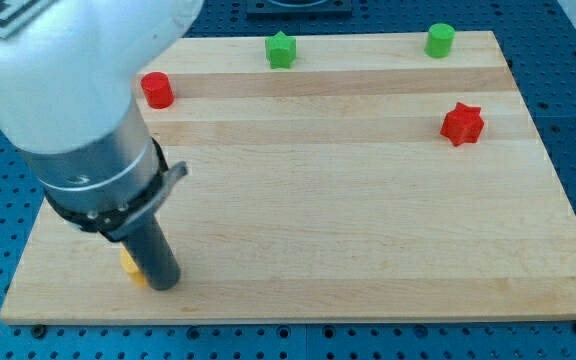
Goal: Move the yellow heart to the bottom left corner
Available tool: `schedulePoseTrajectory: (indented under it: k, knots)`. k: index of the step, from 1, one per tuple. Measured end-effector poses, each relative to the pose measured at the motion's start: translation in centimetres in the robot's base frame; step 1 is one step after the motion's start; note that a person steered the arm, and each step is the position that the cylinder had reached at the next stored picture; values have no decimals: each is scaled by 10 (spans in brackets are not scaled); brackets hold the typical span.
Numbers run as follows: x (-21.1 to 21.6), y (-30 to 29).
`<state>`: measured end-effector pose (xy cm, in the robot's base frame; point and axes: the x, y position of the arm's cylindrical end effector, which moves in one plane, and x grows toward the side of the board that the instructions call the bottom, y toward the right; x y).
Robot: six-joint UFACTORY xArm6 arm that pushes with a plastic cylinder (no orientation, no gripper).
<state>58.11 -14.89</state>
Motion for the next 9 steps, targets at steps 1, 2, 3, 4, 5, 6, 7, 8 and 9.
schedulePoseTrajectory:
  k: [1, 2, 3, 4, 5, 6, 7, 8, 9]
  knots:
    - [-26, -7]
    - [-41, -11]
    - [-41, -30]
    - [-38, -47]
    - [-28, -63]
    - [-13, -74]
    - [-9, -84]
    - [-10, -86]
    - [-30, -86]
